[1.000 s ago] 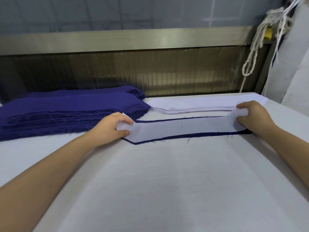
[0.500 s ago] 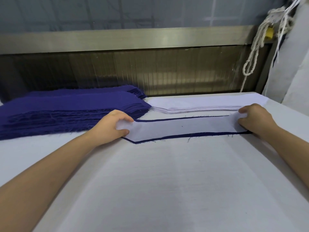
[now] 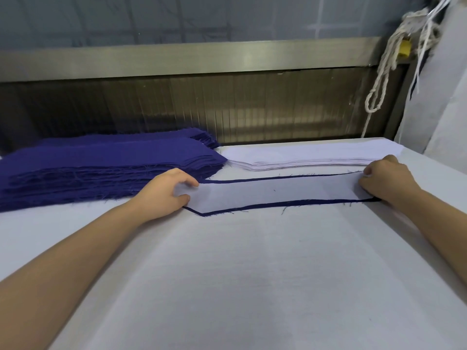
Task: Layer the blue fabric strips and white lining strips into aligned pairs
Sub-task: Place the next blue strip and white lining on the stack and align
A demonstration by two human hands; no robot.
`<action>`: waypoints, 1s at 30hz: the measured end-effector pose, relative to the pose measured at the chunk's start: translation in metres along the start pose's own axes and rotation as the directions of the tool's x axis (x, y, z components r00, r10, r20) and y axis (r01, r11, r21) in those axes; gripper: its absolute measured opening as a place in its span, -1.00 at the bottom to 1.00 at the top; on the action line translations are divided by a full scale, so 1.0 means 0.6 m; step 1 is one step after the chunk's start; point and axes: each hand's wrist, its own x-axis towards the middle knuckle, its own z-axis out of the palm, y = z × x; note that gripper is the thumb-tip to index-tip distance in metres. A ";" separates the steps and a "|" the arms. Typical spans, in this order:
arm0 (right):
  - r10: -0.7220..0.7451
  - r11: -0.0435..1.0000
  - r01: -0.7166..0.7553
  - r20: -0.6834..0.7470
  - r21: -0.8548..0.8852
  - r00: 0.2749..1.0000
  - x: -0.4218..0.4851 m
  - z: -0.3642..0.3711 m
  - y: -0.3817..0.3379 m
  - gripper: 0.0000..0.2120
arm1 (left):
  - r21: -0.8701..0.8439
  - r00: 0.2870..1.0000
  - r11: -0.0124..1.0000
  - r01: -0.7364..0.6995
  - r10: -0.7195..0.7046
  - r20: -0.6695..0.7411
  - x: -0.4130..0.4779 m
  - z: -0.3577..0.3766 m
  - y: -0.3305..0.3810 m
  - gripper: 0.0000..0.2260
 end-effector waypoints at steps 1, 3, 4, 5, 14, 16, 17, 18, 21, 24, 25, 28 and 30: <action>0.004 1.000 -0.004 0.000 -0.020 1.000 -0.001 0.000 -0.001 -0.82 | 0.003 1.000 1.000 -0.006 0.006 0.000 -0.001 0.000 -0.001 -0.73; 0.014 0.997 -0.015 -0.018 -0.073 1.000 -0.004 -0.002 -0.003 -0.80 | 0.034 1.000 0.999 -0.010 0.010 0.006 -0.002 0.000 -0.002 -0.78; 0.007 0.994 -0.012 -0.040 -0.109 0.999 -0.005 -0.003 -0.003 -0.78 | 0.063 1.000 0.998 -0.005 0.004 0.011 -0.002 0.000 -0.003 -0.81; -0.013 0.989 0.003 -0.063 -0.146 0.998 -0.006 -0.004 -0.003 -0.76 | 0.094 1.000 0.996 0.003 -0.005 0.014 -0.002 0.000 -0.003 -0.83; -0.080 0.996 0.078 -0.052 -0.048 0.995 -0.006 0.003 -0.010 -0.72 | 0.286 0.998 0.957 0.050 -0.039 -0.042 -0.001 -0.001 -0.005 -0.84; -0.090 0.995 0.088 -0.045 -0.048 0.995 -0.008 0.002 -0.019 -0.71 | 0.289 0.998 0.956 0.048 -0.032 -0.061 0.004 0.000 -0.001 -0.84; -0.114 0.993 0.111 -0.046 -0.049 0.992 -0.008 0.002 -0.026 -0.70 | 0.285 0.996 0.957 0.049 -0.026 -0.081 0.008 0.000 0.002 -0.83; -0.148 0.988 0.145 -0.050 -0.049 0.988 -0.008 0.001 -0.036 -0.69 | 0.278 0.994 0.959 0.052 -0.022 -0.108 0.013 0.000 0.005 -0.84; -0.308 0.951 0.304 -0.083 -0.053 0.948 -0.004 0.003 -0.076 -0.67 | 0.263 0.985 0.963 0.056 -0.011 -0.170 0.031 0.003 0.018 -0.84; -0.452 0.892 0.452 -0.097 -0.019 0.887 0.001 0.009 -0.133 -0.65 | 0.286 0.988 0.957 0.054 -0.009 -0.157 0.056 0.009 0.033 -0.83; -0.487 0.872 0.489 -0.094 -0.009 0.868 0.003 0.010 -0.155 -0.65 | 0.286 0.988 0.957 0.056 -0.011 -0.157 0.065 0.011 0.038 -0.83; -0.569 0.822 0.569 -0.059 -0.006 0.821 0.011 0.020 -0.217 -0.65 | 0.253 0.984 0.965 0.069 -0.024 -0.177 0.093 0.019 0.054 -0.81; -0.598 0.801 0.598 -0.038 -0.028 0.801 0.015 0.031 -0.250 -0.68 | 0.233 0.983 0.969 0.081 -0.038 -0.182 0.110 0.027 0.064 -0.81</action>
